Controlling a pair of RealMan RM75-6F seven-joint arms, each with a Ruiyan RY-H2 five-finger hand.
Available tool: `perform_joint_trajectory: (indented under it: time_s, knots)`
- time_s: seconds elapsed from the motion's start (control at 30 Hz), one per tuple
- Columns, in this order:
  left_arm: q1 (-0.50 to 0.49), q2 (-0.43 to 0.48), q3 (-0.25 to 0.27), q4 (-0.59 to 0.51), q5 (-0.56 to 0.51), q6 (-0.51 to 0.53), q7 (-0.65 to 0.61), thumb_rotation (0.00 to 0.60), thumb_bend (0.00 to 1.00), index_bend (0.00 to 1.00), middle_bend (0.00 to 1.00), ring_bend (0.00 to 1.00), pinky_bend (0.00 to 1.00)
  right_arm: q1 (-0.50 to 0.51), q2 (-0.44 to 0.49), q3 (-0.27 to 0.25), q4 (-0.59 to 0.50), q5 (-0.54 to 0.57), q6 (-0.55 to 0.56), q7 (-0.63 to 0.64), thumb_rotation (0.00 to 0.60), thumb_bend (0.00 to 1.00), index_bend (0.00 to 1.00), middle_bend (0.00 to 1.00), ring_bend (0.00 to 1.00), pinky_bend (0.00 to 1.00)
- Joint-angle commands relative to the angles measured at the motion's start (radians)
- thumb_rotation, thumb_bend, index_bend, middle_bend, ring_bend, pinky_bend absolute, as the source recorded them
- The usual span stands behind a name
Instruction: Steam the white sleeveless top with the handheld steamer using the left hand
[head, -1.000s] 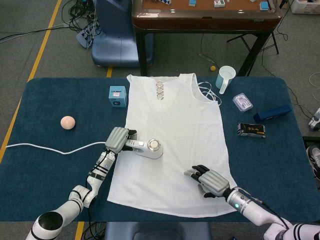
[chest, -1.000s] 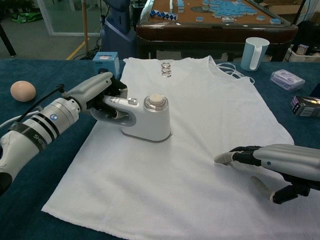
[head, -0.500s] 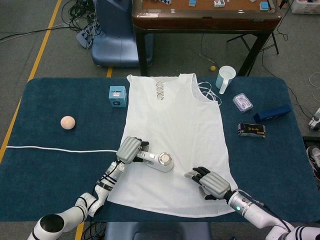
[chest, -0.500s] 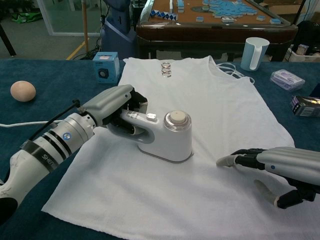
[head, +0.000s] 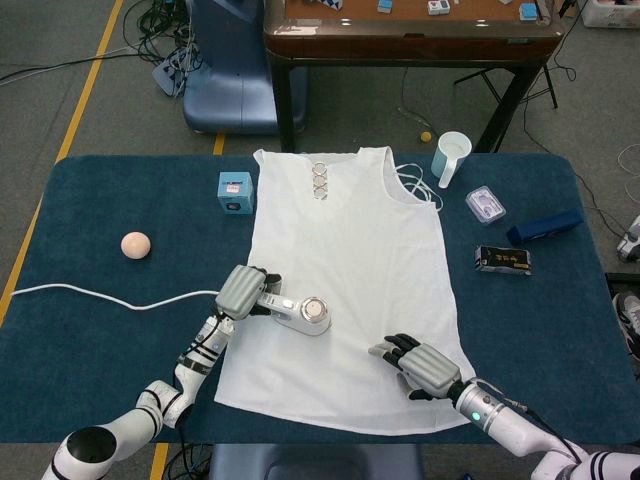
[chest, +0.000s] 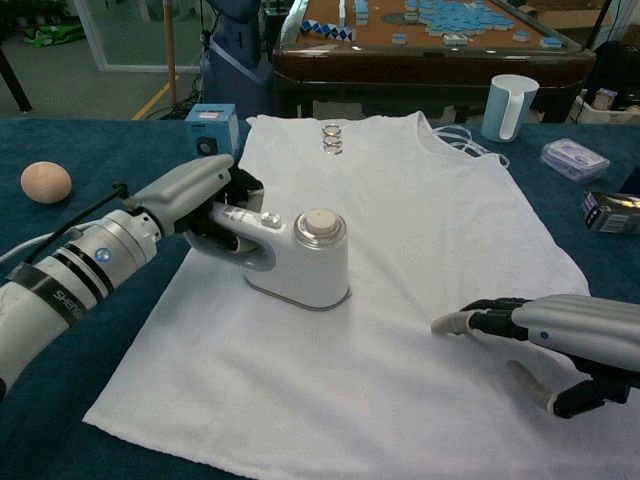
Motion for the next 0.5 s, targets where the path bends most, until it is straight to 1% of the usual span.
perform_joint_trajectory:
  time_s: [0.03,0.3,0.5]
  knots:
    - [0.013,0.014,0.0,0.012,-0.005,0.006,-0.015,0.6,0.25,0.89,0.79,0.65,0.64,0.0,0.0,0.0,0.0,0.0,-0.001,0.0,0.597,0.77,0.0,0.13,0.0,0.02]
    - [0.055,0.056,0.006,0.031,-0.016,0.017,-0.045,0.6,0.25,0.89,0.79,0.65,0.64,-0.001,0.0,-0.001,-0.001,0.003,-0.002,-0.004,0.596,0.77,0.0,0.13,0.0,0.02]
    - [0.089,0.083,0.025,0.01,-0.006,0.042,-0.06,0.6,0.25,0.89,0.78,0.65,0.64,-0.002,0.0,-0.002,-0.003,0.002,0.001,-0.006,0.597,0.77,0.0,0.13,0.0,0.02]
